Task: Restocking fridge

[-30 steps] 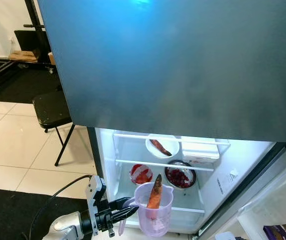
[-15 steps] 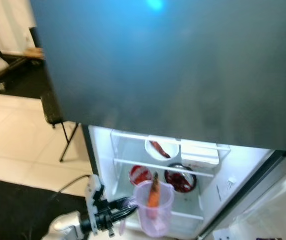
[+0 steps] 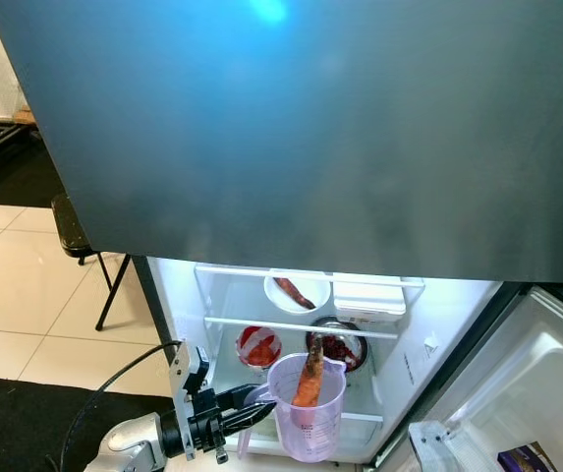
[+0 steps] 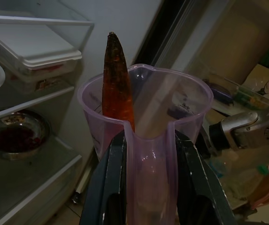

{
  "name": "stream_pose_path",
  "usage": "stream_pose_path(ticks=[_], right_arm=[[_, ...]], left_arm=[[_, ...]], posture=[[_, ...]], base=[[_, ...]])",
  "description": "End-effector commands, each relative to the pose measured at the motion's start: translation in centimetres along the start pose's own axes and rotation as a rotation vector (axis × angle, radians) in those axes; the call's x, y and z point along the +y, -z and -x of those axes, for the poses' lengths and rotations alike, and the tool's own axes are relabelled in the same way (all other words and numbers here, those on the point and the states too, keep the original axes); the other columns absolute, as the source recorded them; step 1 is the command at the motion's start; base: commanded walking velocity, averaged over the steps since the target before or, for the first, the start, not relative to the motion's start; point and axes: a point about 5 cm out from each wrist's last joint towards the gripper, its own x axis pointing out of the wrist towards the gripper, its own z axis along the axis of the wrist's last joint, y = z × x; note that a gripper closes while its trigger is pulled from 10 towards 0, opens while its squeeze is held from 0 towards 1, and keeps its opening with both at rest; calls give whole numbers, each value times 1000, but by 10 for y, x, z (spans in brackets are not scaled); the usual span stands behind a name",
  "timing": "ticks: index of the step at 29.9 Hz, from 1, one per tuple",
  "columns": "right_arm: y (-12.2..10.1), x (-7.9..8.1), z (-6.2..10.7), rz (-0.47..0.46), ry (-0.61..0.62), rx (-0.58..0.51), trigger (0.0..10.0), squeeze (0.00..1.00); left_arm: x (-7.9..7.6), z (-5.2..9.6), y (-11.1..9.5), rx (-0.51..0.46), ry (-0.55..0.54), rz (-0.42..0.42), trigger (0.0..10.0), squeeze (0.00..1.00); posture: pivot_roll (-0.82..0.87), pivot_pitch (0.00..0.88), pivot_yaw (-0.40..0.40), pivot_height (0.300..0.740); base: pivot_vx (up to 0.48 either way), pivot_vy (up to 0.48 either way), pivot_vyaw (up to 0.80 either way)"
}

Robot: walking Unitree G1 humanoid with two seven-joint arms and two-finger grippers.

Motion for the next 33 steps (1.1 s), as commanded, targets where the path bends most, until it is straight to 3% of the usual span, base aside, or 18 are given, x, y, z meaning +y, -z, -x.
stream_pose_path(ticks=[1, 3, 11, 16, 20, 25, 28, 29, 33], right_arm=[[-12, 5, -2, 1, -60, -59, 10000, 0], [-10, 11, -2, 1, -157, -47, 10000, 0], [-11, 16, -1, 9, -277, -43, 10000, 0], [-39, 32, -4, -27, -446, -164, 10000, 0], [-46, 39, -5, -9, -480, -185, 10000, 0], [-29, 42, -7, 75, -460, -43, 10000, 0], [-22, 47, -5, 86, -525, -1, 10000, 0], [-28, 55, -4, 48, -639, -44, 10000, 0], [-45, 61, -2, -9, -732, -141, 10000, 0]], left_arm=[[0, 2, -3, -13, 0, -26, 10000, 0], [0, 4, -3, -12, -2, -25, 10000, 0], [1, 5, -2, -8, -7, -29, 10000, 0], [3, 8, -4, -12, -32, -41, 10000, 0], [4, 8, -4, -14, -39, -42, 10000, 0], [4, 9, -2, -10, -43, -42, 10000, 0], [3, 9, -2, -8, -42, -42, 10000, 0], [4, 10, -1, -7, -45, -43, 10000, 0], [4, 12, -2, -8, -51, -45, 10000, 0]], posture=[[-42, 0, -28, 740], [-41, 0, -29, 740], [-40, 0, -29, 740], [-44, 0, -26, 740], [-44, 0, -26, 740], [-37, 0, -32, 740], [-35, 0, -32, 740], [-34, 0, -32, 740], [-35, 0, -31, 740]], base=[[0, 0, 0], [0, 0, 0], [0, 0, 0], [0, 0, 0], [0, 0, 0], [0, 0, 0], [0, 0, 0], [0, 0, 0], [0, 0, 0]])
